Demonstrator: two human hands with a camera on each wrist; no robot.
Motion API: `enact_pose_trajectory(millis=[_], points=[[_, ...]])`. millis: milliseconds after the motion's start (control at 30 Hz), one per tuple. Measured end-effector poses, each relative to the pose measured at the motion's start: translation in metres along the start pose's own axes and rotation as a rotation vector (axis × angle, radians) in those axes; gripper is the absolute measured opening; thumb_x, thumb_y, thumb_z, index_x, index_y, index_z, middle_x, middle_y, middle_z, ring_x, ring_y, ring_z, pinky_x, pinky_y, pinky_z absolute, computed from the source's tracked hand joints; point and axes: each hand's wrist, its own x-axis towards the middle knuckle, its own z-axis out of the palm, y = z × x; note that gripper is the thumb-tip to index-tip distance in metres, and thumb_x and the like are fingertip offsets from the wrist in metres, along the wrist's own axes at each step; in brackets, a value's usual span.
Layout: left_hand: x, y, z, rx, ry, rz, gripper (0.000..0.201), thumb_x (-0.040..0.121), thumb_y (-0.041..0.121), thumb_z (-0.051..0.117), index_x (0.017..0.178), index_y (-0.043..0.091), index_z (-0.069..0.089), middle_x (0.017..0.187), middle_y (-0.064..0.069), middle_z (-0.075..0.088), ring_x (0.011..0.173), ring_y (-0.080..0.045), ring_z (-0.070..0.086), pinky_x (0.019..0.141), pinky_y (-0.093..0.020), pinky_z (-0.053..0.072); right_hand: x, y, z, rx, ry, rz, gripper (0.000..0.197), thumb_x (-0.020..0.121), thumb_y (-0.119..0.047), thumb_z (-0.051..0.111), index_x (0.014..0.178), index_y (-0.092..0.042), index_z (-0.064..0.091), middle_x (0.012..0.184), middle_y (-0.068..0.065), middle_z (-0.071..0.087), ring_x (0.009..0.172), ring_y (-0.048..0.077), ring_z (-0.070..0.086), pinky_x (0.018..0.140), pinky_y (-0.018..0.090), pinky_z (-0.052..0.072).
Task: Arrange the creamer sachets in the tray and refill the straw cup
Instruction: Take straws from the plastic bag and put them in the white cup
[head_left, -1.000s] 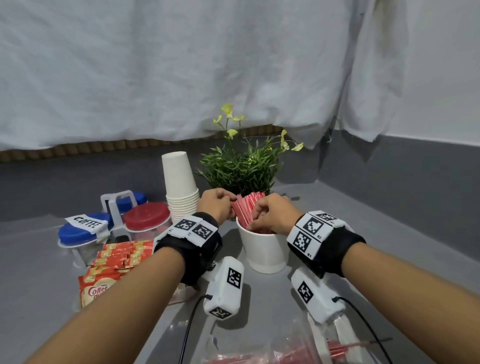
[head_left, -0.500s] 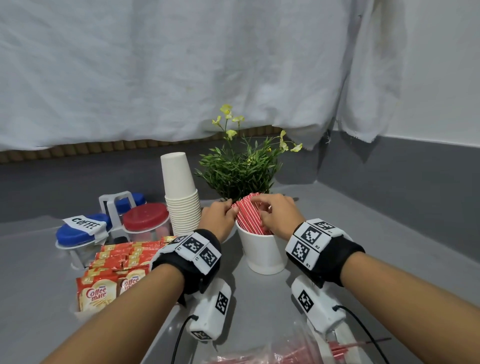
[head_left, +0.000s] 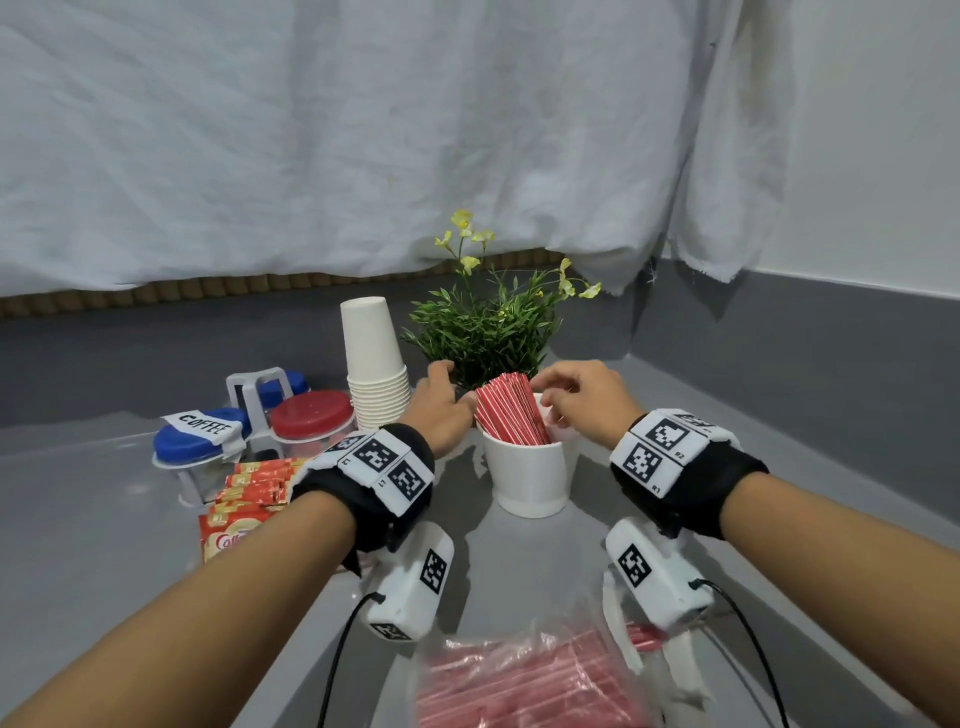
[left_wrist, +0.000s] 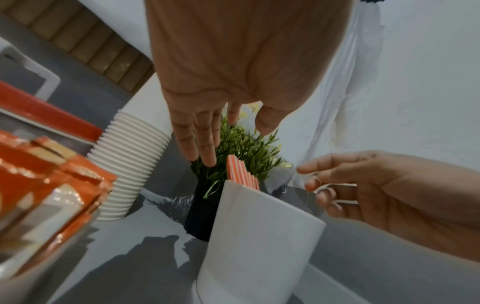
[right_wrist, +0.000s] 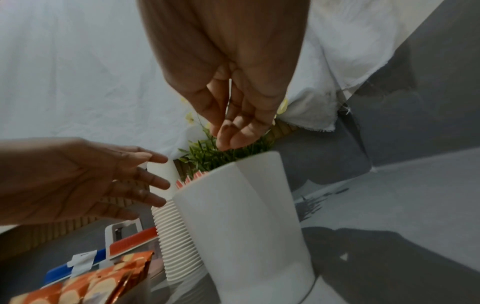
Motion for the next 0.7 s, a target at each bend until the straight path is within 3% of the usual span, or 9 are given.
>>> enact_pose_trajectory(millis=[133,333,433,500,567,633,700], points=[[-0.026,0.012,-0.013,-0.022,-0.011,0.008,0.054,0.096,0.023,0.046,0.141,0.007,0.021,0.136,-0.02,0.045,0.122,-0.032,0.048,0.105,-0.044,0.039,-0.026,-0.003,-0.028,0.003,0.016,0.018,0.025,0.085,0.005,0.045,0.086,-0.008,0.066,0.073,0.007,0.061,0.057,0.014,0.057,0.06,0.025,0.049],[-0.076,0.026,-0.015,0.056,-0.091,-0.006,0.047,0.095,0.022,0.047,0.135,0.006,0.028,0.129,-0.018,0.05,0.117,-0.033,0.052,0.1,-0.04,0.042,-0.077,-0.003,-0.051,-0.058,-0.086,0.105,0.02,0.086,0.0,0.05,0.077,-0.011,0.063,0.065,0.002,0.058,0.056,0.012,0.053,0.048,0.014,0.043],[-0.101,0.028,-0.008,0.076,-0.151,-0.024,0.043,0.095,0.024,0.046,0.133,0.008,0.032,0.127,-0.016,0.051,0.115,-0.032,0.053,0.098,-0.038,0.042,-0.101,0.01,-0.053,-0.162,-0.185,0.189,0.012,0.088,-0.007,0.055,0.084,-0.004,0.066,0.068,0.002,0.057,0.059,0.011,0.05,0.053,0.016,0.04],[-0.119,0.027,0.0,0.081,-0.202,-0.041,0.042,0.096,0.024,0.045,0.132,0.007,0.033,0.128,-0.016,0.051,0.115,-0.03,0.053,0.098,-0.035,0.04,-0.114,0.022,-0.054,-0.225,-0.199,0.229,0.016,0.088,-0.01,0.058,0.093,0.003,0.067,0.077,0.005,0.059,0.071,0.016,0.052,0.061,0.02,0.041],[-0.137,0.025,0.01,0.092,-0.252,-0.059,0.04,0.096,0.023,0.045,0.131,0.005,0.036,0.129,-0.017,0.051,0.113,-0.027,0.051,0.094,-0.029,0.037,-0.128,0.032,-0.054,-0.247,-0.201,0.284,0.018,0.088,-0.012,0.059,0.097,0.0,0.068,0.083,0.005,0.06,0.082,0.017,0.053,0.068,0.021,0.039],[-0.152,0.022,0.02,0.133,-0.307,-0.08,0.04,0.097,0.024,0.044,0.132,0.006,0.037,0.131,-0.015,0.05,0.115,-0.025,0.05,0.092,-0.026,0.036,-0.141,0.038,-0.055,-0.251,-0.2,0.336,0.014,0.089,-0.013,0.058,0.094,-0.007,0.068,0.075,0.0,0.058,0.074,0.013,0.052,0.06,0.018,0.038],[-0.161,0.018,0.027,0.17,-0.333,-0.098,0.041,0.096,0.027,0.045,0.132,0.008,0.037,0.134,-0.012,0.048,0.12,-0.025,0.048,0.094,-0.027,0.037,-0.15,0.042,-0.053,-0.257,-0.199,0.372,0.014,0.089,-0.013,0.055,0.08,-0.013,0.065,0.072,-0.001,0.056,0.061,0.008,0.047,0.053,0.015,0.034]])
